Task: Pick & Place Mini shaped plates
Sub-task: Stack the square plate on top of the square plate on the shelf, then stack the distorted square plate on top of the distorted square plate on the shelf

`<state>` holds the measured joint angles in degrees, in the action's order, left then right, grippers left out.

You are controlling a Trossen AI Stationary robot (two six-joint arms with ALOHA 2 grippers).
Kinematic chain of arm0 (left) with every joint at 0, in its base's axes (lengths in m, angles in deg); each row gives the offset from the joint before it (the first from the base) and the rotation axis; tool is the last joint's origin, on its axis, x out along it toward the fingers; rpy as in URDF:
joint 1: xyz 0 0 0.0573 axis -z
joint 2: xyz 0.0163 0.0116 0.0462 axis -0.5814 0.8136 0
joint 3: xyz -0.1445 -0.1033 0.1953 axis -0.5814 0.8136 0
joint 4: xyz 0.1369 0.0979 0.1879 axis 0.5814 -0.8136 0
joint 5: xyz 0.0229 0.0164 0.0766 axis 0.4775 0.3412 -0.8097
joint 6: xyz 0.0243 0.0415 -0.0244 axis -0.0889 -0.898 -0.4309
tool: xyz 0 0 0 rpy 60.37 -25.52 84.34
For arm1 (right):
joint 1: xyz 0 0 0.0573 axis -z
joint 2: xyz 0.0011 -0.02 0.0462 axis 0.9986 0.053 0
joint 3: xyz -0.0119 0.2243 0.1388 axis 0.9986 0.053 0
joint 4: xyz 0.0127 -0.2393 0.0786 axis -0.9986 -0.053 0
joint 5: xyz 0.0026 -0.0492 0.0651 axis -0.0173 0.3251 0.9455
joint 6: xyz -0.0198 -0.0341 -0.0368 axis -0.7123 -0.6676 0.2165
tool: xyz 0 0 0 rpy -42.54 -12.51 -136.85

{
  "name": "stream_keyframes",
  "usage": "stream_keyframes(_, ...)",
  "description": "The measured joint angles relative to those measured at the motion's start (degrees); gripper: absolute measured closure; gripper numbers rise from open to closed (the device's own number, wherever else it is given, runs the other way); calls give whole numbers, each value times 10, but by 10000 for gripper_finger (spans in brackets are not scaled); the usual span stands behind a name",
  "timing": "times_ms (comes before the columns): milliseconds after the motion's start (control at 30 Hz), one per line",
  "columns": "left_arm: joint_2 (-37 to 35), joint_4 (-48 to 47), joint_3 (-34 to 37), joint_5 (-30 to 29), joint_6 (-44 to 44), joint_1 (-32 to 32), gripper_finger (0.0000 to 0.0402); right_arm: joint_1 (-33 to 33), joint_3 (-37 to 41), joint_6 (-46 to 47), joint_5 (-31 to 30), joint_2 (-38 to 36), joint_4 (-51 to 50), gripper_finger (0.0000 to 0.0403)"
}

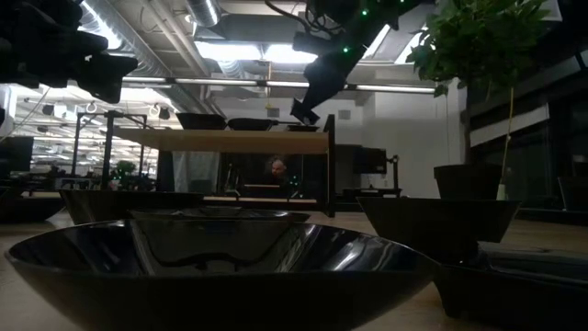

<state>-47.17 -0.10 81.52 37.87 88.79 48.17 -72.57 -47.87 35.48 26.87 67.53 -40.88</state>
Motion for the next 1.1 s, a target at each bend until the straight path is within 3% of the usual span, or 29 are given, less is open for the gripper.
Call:
stream_keyframes(233, 0, 0, 0, 0, 0, 0, 194, 17, 0, 37, 0, 0, 5, 365)
stream_keyframes(833, 0, 0, 0, 0, 0, 0, 194, 27, 0, 104, 21, 0, 3, 217)
stream_keyframes(1100, 0, 0, 0, 0, 0, 0, 194, -2, 0, 183, 126, 0, 4, 187)
